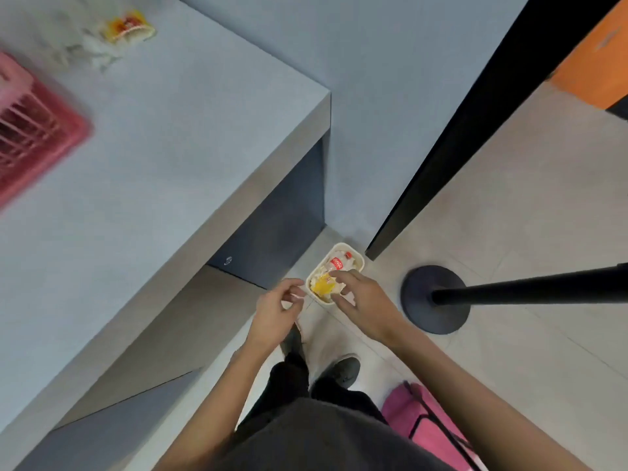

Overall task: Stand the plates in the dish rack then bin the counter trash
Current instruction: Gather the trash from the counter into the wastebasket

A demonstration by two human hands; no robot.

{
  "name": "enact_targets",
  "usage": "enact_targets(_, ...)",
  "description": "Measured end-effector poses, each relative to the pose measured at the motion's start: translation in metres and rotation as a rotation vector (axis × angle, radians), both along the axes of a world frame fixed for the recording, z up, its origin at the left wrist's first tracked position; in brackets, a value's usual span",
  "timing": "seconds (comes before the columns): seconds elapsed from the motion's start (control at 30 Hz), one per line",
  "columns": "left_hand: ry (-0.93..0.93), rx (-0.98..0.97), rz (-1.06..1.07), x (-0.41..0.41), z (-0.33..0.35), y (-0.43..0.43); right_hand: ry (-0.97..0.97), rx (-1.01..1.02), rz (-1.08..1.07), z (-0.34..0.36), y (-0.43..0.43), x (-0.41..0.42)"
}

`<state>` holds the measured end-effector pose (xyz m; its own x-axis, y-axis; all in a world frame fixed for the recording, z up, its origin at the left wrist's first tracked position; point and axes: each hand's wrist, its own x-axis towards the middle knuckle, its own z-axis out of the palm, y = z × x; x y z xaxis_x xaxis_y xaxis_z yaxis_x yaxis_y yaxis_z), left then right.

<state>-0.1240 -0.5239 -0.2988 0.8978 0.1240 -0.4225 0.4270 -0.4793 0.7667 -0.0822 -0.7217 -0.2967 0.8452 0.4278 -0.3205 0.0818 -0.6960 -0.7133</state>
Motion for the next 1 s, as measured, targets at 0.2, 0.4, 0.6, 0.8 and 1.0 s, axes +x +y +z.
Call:
enact_targets(0.2,-0.203,-0.006,0.052,0.021,0.063,0.043,-0.113,0.057,0.088,0.052,0.019,0.031)
enact_targets(0.4,-0.246,-0.016,0.217,0.039,0.101,0.086,-0.219,0.107,0.196,0.101,0.067,0.08)
enact_targets(0.6,-0.338,-0.014,0.262,0.077,0.126,0.131,-0.253,0.132,0.27,0.133,0.123,0.147)
enact_targets(0.8,-0.372,0.01,0.32,0.13,0.132,0.186,-0.186,0.065,0.266,0.14,0.2,0.219)
enact_targets(1.0,-0.3,0.151,0.184,0.186,0.121,0.242,-0.11,-0.21,0.242,0.127,0.259,0.292)
